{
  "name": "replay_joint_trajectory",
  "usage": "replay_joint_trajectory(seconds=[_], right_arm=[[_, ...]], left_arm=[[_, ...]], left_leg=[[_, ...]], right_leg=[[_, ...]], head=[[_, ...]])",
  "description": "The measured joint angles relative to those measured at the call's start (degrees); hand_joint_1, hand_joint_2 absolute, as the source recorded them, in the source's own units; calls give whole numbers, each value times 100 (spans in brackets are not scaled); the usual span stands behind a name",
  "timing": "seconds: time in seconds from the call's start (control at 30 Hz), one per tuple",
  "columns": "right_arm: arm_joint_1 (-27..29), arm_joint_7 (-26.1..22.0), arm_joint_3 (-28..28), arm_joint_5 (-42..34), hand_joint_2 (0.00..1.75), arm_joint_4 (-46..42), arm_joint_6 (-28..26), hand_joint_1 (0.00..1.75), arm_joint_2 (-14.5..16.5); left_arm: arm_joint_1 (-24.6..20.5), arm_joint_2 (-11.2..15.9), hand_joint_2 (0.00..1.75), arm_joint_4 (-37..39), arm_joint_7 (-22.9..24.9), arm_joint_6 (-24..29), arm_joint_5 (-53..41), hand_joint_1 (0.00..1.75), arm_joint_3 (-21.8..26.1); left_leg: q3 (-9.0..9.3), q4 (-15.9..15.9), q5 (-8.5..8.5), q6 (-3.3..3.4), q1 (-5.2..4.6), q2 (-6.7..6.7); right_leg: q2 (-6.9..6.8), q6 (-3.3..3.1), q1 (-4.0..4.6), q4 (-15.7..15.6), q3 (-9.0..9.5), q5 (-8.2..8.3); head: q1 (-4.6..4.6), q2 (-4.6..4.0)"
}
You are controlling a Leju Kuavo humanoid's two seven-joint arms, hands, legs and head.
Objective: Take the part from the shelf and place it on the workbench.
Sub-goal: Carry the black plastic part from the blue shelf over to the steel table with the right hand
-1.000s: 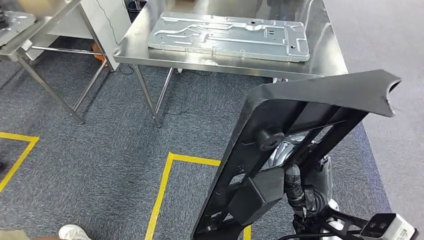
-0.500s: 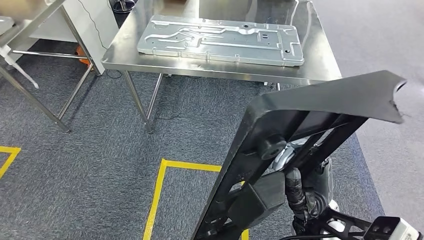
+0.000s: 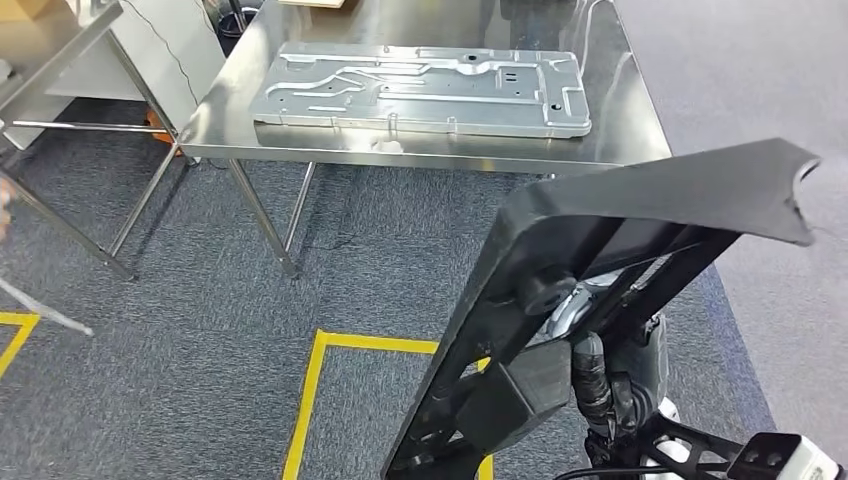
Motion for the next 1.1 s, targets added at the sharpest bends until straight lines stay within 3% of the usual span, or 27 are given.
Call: replay_joint_trajectory(seconds=[0.03, 0.07, 0.13, 0.17, 0.2, 0.27, 0.37, 0.43, 0.5, 0.53, 0.57, 0.63, 0.7, 0.73, 0.83, 0.9, 1.0, 1.03, 1.07, 1.1], right_arm=[[1, 0, -1, 4, 175, 2, -1, 175, 1], [1, -1, -1, 5, 175, 3, -3, 175, 1], [1, 1, -2, 10, 175, 5, -8, 175, 3], [-3, 1, -2, 13, 175, 7, -11, 175, 7], [-6, 4, -2, 15, 175, 10, -13, 175, 11], [-11, 10, -1, 20, 175, 15, -15, 175, 17], [-18, 14, 0, 29, 175, 12, -19, 175, 19], [-22, 13, 0, 35, 175, 10, -30, 175, 19], [-2, 13, 0, 42, 175, 13, -42, 175, 18], [17, 13, 0, 49, 175, 14, -45, 175, 18], [32, 13, 0, 57, 175, 14, -48, 175, 18], [48, 13, 0, 69, 175, 14, -52, 175, 18], [54, 10, 0, 73, 175, 14, -61, 175, 18], [62, 10, 0, 77, 175, 14, -64, 175, 18], [78, 10, 0, 84, 175, 11, -67, 175, 18], [70, 5, 0, 82, 175, 8, -64, 175, 19], [68, 3, 0, 76, 175, 7, -49, 175, 20], [72, 4, 0, 73, 175, 7, -45, 175, 20], [74, 3, 0, 71, 175, 7, -41, 175, 20], [76, 3, 0, 69, 175, 7, -38, 175, 20]], left_arm=[[9, 1, 175, 0, 1, 0, -1, 0, 1], [14, 2, 175, 0, 1, -1, -1, 0, 1], [13, 8, 175, 0, 0, -2, -1, 0, 1], [9, 15, 175, 0, -1, -3, -2, 0, 0], [6, 21, 175, 0, 0, -4, -3, 0, -1], [8, 33, 175, 0, -1, -7, -4, 0, 1], [8, 34, 175, 0, -4, -8, -3, 0, 3], [-2, 27, 175, 0, -8, -9, -4, 0, 4], [-5, 27, 175, 0, -9, -11, -5, 0, 4], [1, 27, 175, 0, -9, -13, -7, 0, 4], [8, 27, 175, 0, -8, -14, -7, 0, 4], [18, 26, 175, 0, -7, -15, -8, 0, 4], [10, 26, 175, 0, -8, -15, -8, 0, 5], [6, 26, 175, 0, -8, -15, -9, 0, 5], [-1, 25, 175, 0, -13, -17, -15, 0, 6], [-11, 25, 175, 0, -18, -19, -19, 0, 6], [-2, 26, 175, 0, -19, -19, -19, 0, 6], [9, 26, 175, 0, -18, -19, -19, 0, 6], [16, 25, 175, 0, -18, -21, -19, 0, 6], [19, 26, 175, 0, -19, -23, -20, 0, 6]], left_leg=[[-129, 126, 54, 9, -4, 0], [-143, 12, 238, 30, -11, 0], [91, -700, 771, 113, -45, -7], [228, -1052, 949, 156, -69, -12], [320, -1283, 1024, 190, -94, -18], [369, -1422, 990, 223, -130, -24], [446, -1515, 975, 291, -84, -24], [518, -1559, 954, 338, -54, -18], [556, -1558, 907, 355, -50, -14], [583, -1557, 879, 347, -46, -14], [619, -1554, 847, 334, -40, -14], [722, -1553, 765, 282, -18, -19], [803, -1547, 679, 201, -11, -27], [820, -1560, 654, 159, -12, -28], [908, -1655, 626, 49, 3, -13], [838, -1410, 474, 9, 15, -6], [179, -235, 37, -3, 12, -8], [-23, 35, 18, 0, 9, -8], [-126, 86, 126, 12, 6, -8], [-117, -90, 343, 33, 1, -8]], right_leg=[[10, -12, 19, 1, 29, -26], [22, -15, 38, 2, 73, -57], [36, -9, 60, -7, 184, -129], [42, 5, 74, -7, 223, -163], [49, 25, 76, -4, 232, -187], [61, 75, 72, 5, 210, -212], [52, 175, 68, 127, 190, -321], [38, 238, 32, 694, -89, -589], [30, 284, -21, 1495, -586, -856], [24, 306, -46, 1718, -762, -854], [17, 324, -68, 1737, -837, -738], [-10, 350, -105, 1120, -647, -202], [-31, 333, -89, 400, -364, 146], [-34, 308, -67, 211, -291, 177], [-13, 190, -40, 40, -186, 117], [-14, 105, -62, -38, -80, 98], [-21, 15, -36, -59, 27, 26], [-12, 4, -22, -61, 61, -3], [-1, 0, -9, -63, 105, -35], [9, 3, 0, -65, 162, -71]], head=[[0, 0], [-1, 0], [0, 0], [1, 0], [1, 0], [1, 0], [2, 0], [4, 0], [3, 0], [2, 0], [2, 0], [3, 0], [2, 0], [1, 0], [-3, 0], [-4, 0], [-6, 0], [-7, 0], [-6, 0], [-6, 0]])
